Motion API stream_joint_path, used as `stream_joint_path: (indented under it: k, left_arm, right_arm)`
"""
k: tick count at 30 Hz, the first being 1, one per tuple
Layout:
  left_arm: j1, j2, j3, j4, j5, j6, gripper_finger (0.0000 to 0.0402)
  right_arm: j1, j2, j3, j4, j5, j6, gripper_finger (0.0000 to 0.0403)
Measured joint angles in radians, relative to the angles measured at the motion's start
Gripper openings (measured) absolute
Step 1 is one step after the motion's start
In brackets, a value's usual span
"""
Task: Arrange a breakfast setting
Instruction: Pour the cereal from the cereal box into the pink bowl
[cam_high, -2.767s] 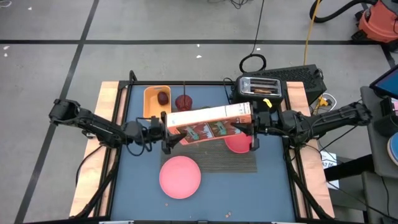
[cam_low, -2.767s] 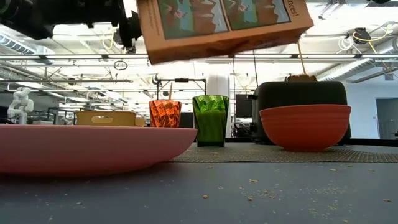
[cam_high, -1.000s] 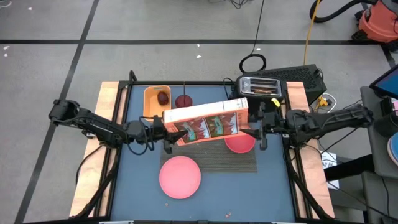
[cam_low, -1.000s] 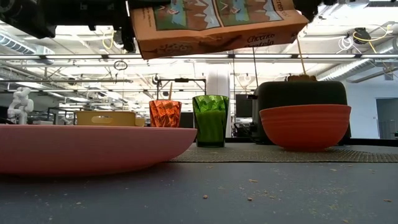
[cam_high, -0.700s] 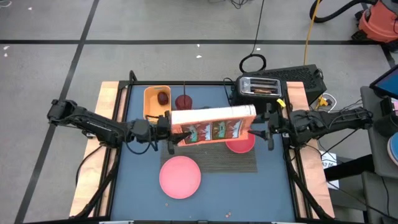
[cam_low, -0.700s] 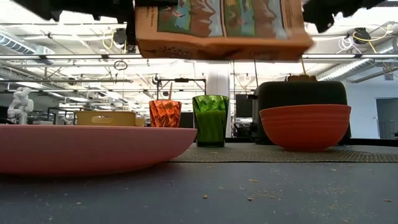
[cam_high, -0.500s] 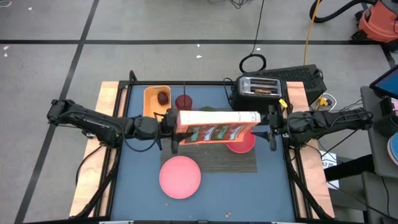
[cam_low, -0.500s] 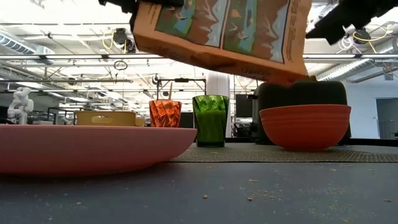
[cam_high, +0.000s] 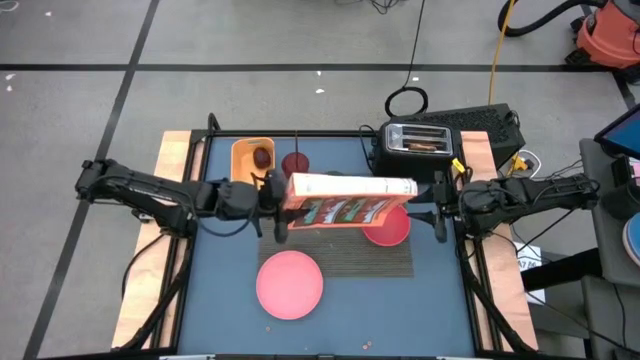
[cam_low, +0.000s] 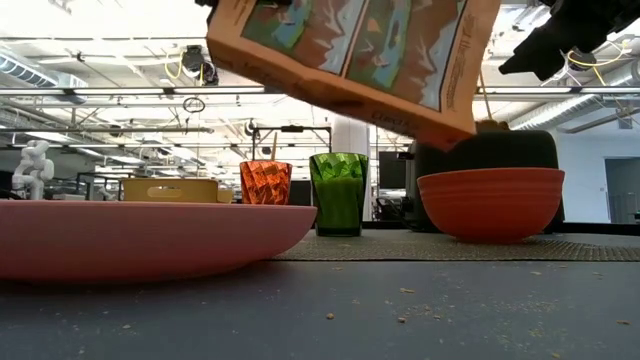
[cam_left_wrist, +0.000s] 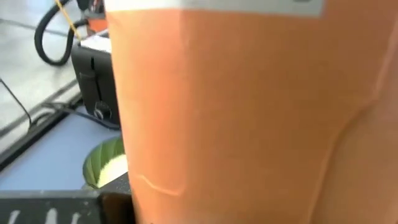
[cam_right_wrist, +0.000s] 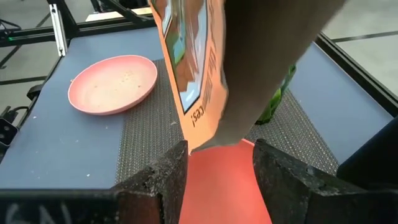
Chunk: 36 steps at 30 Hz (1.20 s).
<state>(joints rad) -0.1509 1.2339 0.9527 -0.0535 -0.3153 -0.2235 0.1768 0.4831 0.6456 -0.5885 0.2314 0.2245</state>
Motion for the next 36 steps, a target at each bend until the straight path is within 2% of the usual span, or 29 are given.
stream_joint_path:
  k: [6,36]
  left_arm:
    - [0.0,0.005,0.0,0.036,0.0,-0.002,0.0195]
    - [0.006,0.062,-0.003,0.005,0.027,-0.029,0.0195]
  right_arm:
    - [0.0,0.0,0.0,0.0,0.0,0.0,0.0171]
    - [0.0,0.0,-0.001,0.002,0.002,-0.001,0.0171]
